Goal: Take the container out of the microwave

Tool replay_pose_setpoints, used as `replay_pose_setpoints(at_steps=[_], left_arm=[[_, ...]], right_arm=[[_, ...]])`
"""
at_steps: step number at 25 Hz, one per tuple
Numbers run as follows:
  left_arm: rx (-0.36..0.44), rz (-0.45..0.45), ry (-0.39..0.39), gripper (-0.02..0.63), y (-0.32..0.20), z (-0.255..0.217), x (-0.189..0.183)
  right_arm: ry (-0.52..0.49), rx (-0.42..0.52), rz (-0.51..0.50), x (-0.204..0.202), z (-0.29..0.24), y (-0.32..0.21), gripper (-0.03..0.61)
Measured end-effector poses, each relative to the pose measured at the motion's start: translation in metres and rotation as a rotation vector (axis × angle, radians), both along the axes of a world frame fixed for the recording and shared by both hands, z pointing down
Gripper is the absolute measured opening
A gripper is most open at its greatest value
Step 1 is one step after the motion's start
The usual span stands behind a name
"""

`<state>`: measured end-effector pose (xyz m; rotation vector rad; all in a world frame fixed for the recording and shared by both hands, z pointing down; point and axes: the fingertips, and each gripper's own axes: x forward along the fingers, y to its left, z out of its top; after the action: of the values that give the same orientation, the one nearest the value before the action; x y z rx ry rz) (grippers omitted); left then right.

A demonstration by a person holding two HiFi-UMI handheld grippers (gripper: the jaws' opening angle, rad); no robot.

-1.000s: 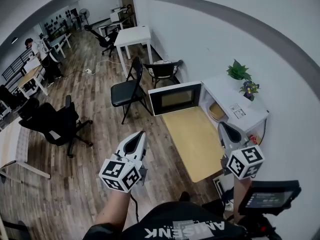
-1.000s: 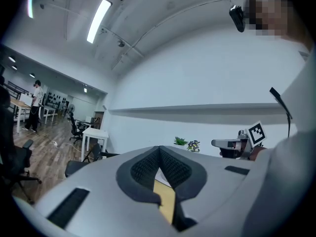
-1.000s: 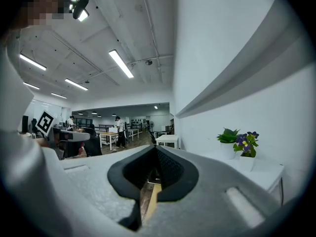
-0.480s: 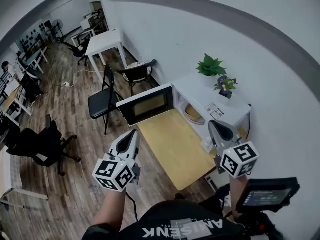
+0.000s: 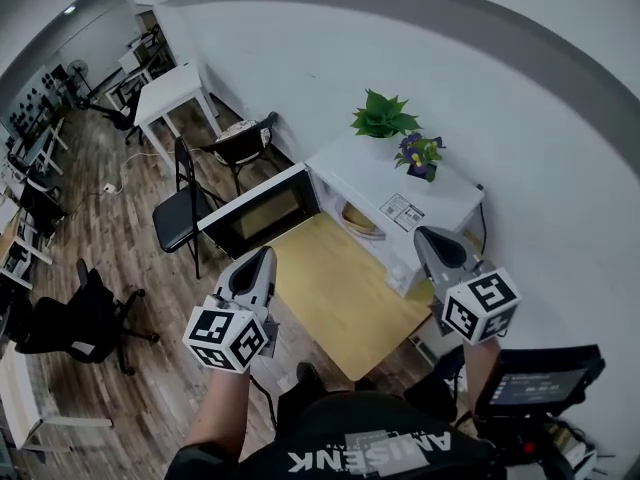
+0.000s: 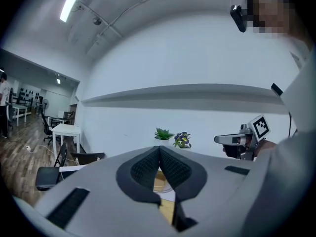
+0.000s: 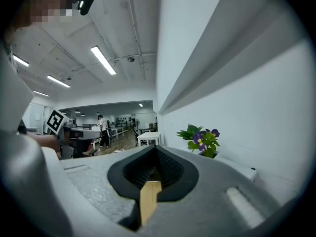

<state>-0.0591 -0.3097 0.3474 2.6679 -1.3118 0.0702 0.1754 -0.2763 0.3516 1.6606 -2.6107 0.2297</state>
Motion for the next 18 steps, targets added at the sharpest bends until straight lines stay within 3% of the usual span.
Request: replay_pose_setpoints(at_steps=[10, 13, 18], left_arm=[[0.024, 0.208, 0.020, 0.005, -0.061, 0.001, 0.023], [0.020, 0.281, 0.014, 0.082, -0.080, 0.004, 0.027], [0.024, 0.384, -0.047, 0.114, -0.108, 0.020, 0.037]], right_arm=[[0.026, 0.013, 0.192, 0.020, -0.009, -0.025, 0.005], [0.021, -0.001, 0.253, 0.020, -0.007, -0.028, 0.005], [0.026, -0.017, 0.335, 0.022, -0.002, -0.037, 0.005]])
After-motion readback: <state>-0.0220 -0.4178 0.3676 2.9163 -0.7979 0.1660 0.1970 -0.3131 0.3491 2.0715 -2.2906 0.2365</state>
